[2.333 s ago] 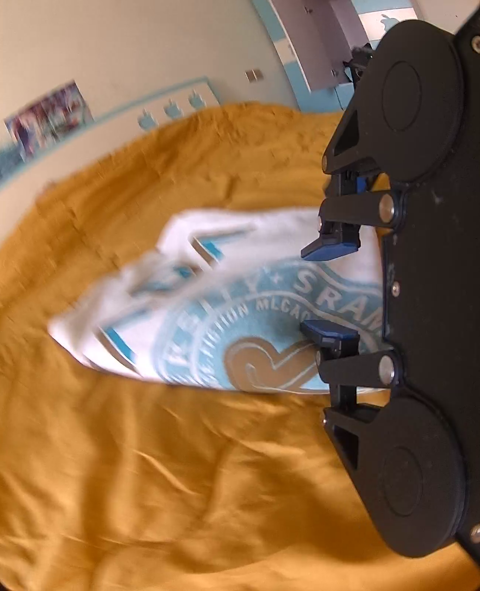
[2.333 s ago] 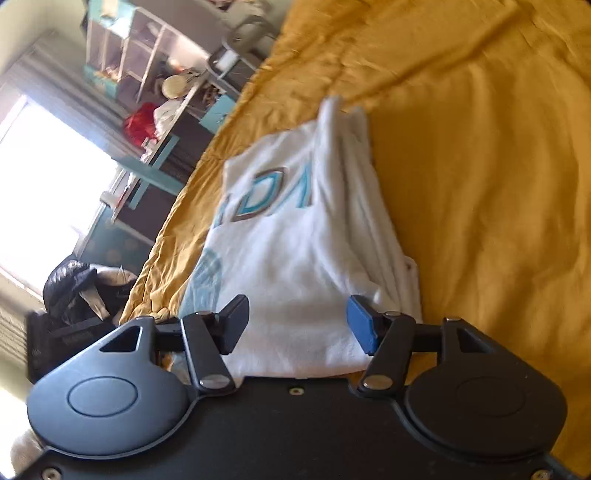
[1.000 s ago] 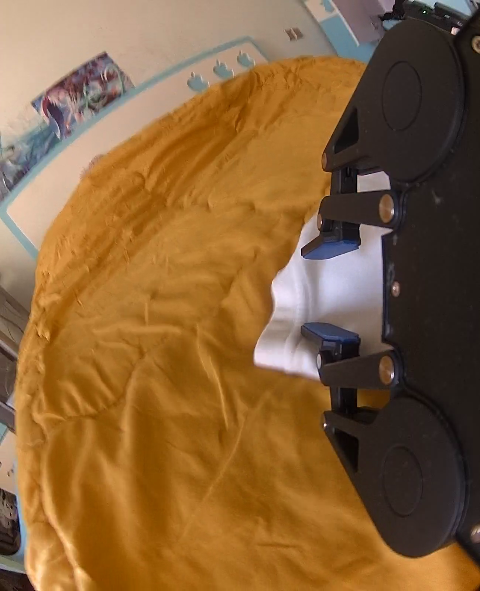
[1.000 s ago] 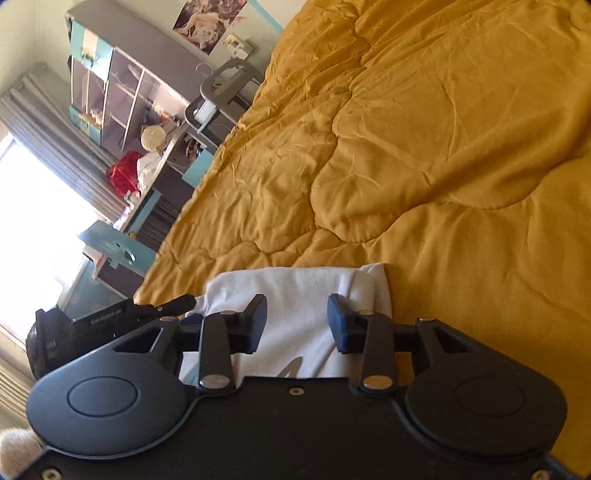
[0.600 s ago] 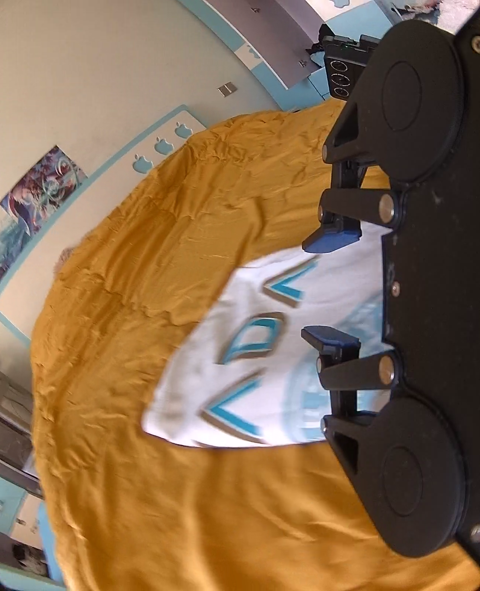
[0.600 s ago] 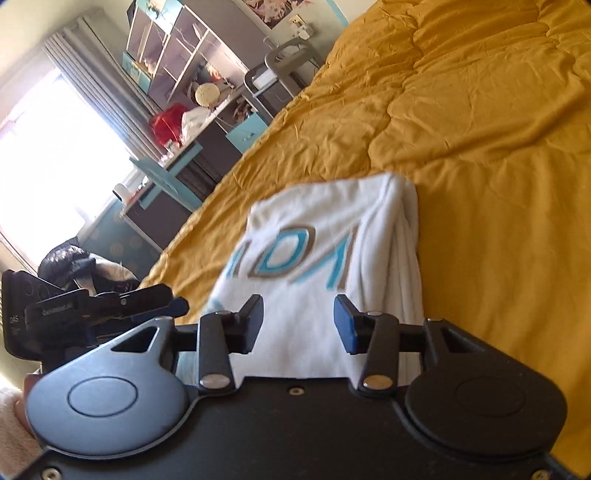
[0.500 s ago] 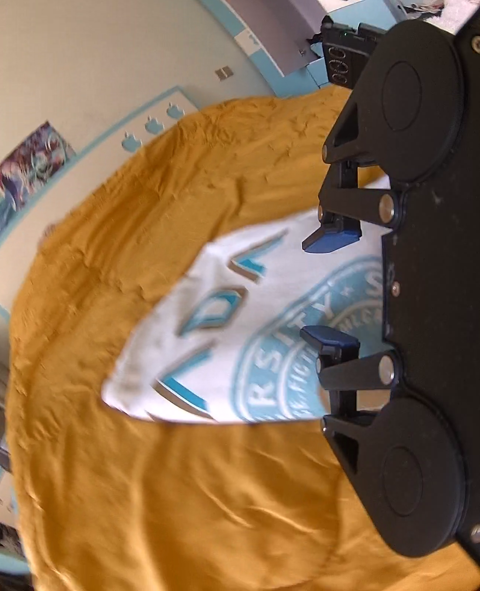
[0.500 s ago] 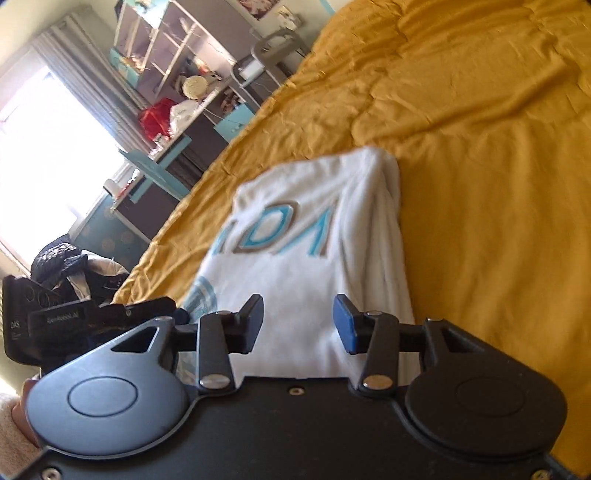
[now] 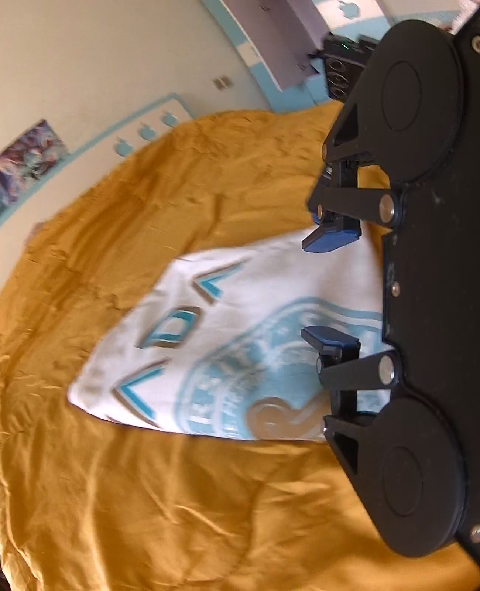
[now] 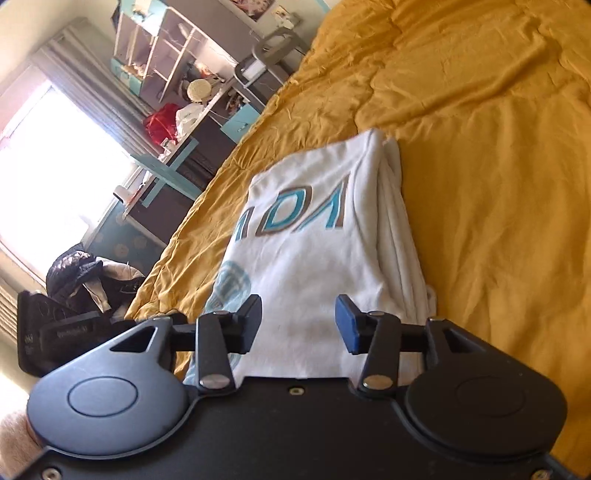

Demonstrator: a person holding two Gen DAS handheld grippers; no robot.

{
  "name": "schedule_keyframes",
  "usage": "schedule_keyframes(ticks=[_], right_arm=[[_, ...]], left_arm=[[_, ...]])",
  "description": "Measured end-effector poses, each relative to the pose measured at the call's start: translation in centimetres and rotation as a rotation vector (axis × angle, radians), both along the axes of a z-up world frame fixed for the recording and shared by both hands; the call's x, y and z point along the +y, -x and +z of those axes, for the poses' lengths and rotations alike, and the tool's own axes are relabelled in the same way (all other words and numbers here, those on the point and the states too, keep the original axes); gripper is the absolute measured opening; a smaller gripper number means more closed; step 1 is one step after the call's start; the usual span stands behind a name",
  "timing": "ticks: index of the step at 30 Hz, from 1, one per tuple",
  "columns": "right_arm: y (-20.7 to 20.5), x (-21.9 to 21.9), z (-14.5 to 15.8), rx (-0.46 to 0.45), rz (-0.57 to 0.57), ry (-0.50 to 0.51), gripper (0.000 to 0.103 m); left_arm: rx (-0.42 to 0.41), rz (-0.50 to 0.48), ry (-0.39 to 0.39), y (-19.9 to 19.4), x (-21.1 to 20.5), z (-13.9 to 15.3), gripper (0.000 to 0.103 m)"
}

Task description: Fold small clothes

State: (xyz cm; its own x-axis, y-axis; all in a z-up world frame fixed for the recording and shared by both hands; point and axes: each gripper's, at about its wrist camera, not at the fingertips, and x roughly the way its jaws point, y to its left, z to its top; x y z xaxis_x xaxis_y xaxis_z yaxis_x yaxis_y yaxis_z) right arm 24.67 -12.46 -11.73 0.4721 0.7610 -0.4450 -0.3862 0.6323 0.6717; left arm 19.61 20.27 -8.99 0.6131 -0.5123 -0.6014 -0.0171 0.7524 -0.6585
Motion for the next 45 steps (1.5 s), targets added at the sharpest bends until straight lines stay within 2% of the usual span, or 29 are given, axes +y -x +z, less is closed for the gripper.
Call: schedule_keyframes(ticks=[3,6,8,11,13,15,17,20,23,26,30,32,34,37,41,45], right_arm=[[0.3,-0.4,-1.1,0.031,-0.027,0.022,0.045],[0.0,-0.9,-2.8,0.064,-0.042,0.037,0.045],[0.0,-1.3,-3.6,0.087,-0.059,-0.003,0.042],[0.0,-1.3,-3.1,0.091,-0.067,-0.014,0.043],[0.4,-1.2,-2.0,0.052,-0.05,-0.029,0.045],[0.5,-1.1,-1.6,0.057,-0.008,-0.079,0.045],[0.6,-0.9,-2.0,0.094,0.016,-0.094,0.045],[0.7,-0.6,-3.8,0.13,0.0,-0.043,0.043],[0.6,-0.8,-4.5,0.144,-0.015,-0.06,0.041],[0.4,-0.7,-3.3,0.147,-0.015,-0.069,0.044],[-1.7,0.2,-0.1,0.004,-0.038,-0.041,0.048],[-3.5,0.9,0.6,-0.031,-0.062,-0.05,0.049],[-5.4,1.5,0.3,-0.007,-0.07,-0.077,0.049],[-7.0,3.2,-1.2,0.045,-0.082,0.004,0.048],[-6.8,4.2,-2.1,0.008,-0.077,0.077,0.044],[-4.9,3.8,0.9,0.014,-0.118,0.061,0.048]], left_arm=[[0.062,0.015,-0.046,0.5,-0.4,-1.7,0.047],[0.055,0.021,-0.046,0.9,-0.4,-2.7,0.047],[0.058,0.024,-0.04,1.1,-0.3,-2.8,0.047],[0.055,0.033,-0.025,1.3,-0.1,-2.6,0.047],[0.05,0.035,-0.011,1.6,0.0,-2.3,0.047],[0.058,0.02,0.022,2.3,-0.1,-2.2,0.047],[0.072,0.011,0.052,2.7,-0.1,-2.4,0.047],[0.092,0.028,0.091,2.8,0.3,-2.9,0.047],[0.109,0.044,0.134,2.8,0.8,-3.5,0.047],[0.113,0.057,0.162,3.0,1.2,-3.7,0.047],[0.115,0.063,0.176,3.2,1.5,-3.8,0.047],[0.112,0.059,0.168,3.1,1.5,-3.9,0.047],[0.11,0.057,0.16,3.1,1.5,-3.9,0.047],[0.109,0.053,0.144,2.9,1.2,-3.9,0.047],[0.108,0.05,0.14,2.9,1.1,-4.0,0.047],[0.048,0.049,0.103,3.7,0.7,-1.6,0.046]])
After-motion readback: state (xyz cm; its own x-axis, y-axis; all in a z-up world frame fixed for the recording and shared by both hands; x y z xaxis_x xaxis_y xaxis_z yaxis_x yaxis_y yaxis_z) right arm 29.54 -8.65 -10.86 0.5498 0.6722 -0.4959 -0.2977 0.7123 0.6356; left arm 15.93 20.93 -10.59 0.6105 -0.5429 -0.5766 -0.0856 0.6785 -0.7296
